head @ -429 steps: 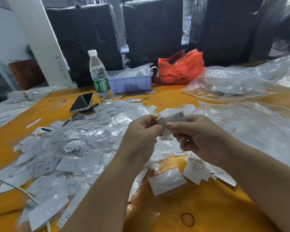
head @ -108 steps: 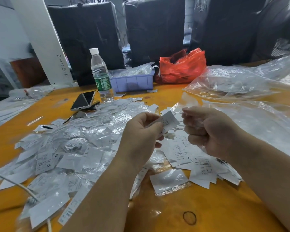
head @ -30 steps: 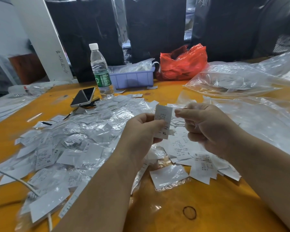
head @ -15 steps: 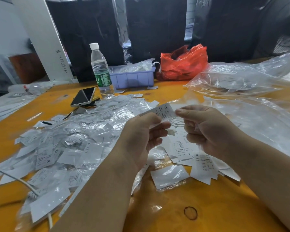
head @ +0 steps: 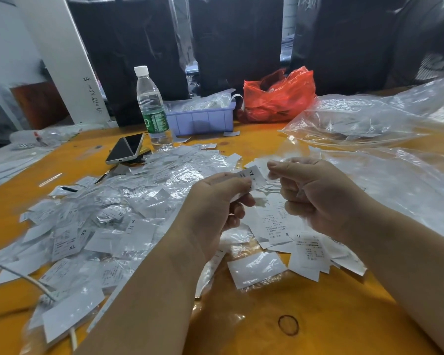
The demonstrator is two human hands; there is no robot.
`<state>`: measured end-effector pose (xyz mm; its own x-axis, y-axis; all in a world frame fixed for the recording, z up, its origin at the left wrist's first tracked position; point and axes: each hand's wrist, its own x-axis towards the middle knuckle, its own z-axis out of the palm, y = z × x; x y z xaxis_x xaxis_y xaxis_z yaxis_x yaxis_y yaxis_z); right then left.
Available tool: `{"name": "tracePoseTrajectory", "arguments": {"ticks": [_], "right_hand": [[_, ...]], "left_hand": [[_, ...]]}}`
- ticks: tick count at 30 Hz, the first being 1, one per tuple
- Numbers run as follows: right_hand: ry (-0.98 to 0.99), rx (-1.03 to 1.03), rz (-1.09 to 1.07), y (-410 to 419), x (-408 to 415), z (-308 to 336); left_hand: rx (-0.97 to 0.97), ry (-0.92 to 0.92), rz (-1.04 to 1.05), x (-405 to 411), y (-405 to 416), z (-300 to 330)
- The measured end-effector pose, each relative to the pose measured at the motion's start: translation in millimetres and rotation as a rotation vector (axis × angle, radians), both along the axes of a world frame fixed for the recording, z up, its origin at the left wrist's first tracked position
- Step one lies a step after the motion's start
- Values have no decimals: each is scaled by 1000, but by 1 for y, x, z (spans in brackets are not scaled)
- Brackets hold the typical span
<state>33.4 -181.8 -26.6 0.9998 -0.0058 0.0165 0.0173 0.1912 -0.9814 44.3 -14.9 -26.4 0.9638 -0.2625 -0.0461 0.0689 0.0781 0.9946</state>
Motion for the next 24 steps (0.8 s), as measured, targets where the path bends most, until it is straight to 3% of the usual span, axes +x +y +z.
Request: {"name": "tracePoseTrajectory", "arguments": {"ticks": [24], "right_hand": [[-1, -130, -25, -3, 1, 2]], "left_hand": [[47, -35, -62, -2, 2, 4]]}}
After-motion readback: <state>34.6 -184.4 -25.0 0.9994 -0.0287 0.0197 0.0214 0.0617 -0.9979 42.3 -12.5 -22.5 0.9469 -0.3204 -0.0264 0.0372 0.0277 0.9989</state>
